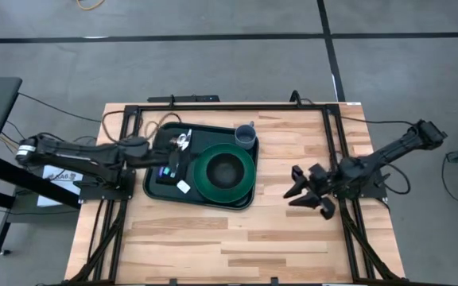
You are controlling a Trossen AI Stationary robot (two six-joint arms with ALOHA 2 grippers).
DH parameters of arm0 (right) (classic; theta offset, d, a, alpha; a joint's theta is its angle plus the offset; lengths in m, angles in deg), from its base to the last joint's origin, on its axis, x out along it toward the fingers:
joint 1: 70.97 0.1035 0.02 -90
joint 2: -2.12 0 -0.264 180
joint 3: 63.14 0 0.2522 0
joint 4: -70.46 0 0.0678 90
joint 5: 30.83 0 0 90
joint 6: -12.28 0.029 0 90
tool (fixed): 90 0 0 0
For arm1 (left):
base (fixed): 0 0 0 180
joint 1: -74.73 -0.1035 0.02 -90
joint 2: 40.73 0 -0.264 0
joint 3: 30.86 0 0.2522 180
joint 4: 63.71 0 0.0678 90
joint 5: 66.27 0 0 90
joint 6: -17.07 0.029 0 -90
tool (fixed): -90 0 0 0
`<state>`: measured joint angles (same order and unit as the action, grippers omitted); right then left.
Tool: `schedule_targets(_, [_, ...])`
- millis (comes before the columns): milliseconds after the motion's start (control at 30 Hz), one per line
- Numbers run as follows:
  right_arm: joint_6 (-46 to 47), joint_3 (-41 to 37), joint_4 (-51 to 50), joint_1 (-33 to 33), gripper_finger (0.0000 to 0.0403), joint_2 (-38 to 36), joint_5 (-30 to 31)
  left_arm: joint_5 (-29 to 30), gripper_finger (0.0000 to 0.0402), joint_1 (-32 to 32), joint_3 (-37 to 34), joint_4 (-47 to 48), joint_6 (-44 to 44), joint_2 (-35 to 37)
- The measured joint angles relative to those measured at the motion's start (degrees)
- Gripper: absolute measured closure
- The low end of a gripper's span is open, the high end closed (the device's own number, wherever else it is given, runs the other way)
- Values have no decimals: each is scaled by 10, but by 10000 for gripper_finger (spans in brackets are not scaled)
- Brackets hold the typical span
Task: Set up tray
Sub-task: Return to Home Position
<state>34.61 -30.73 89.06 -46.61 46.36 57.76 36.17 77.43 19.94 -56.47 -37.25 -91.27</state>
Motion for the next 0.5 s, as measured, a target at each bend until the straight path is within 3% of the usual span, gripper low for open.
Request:
schedule_targets(200, [-29, -63, 16, 0, 281, -101, -20, 75, 401, 0, 0, -44, -1, 31])
schedule_targets(500, [-78, -153, 33, -10, 281, -279, -17, 95, 401, 0, 0, -45, -55, 25])
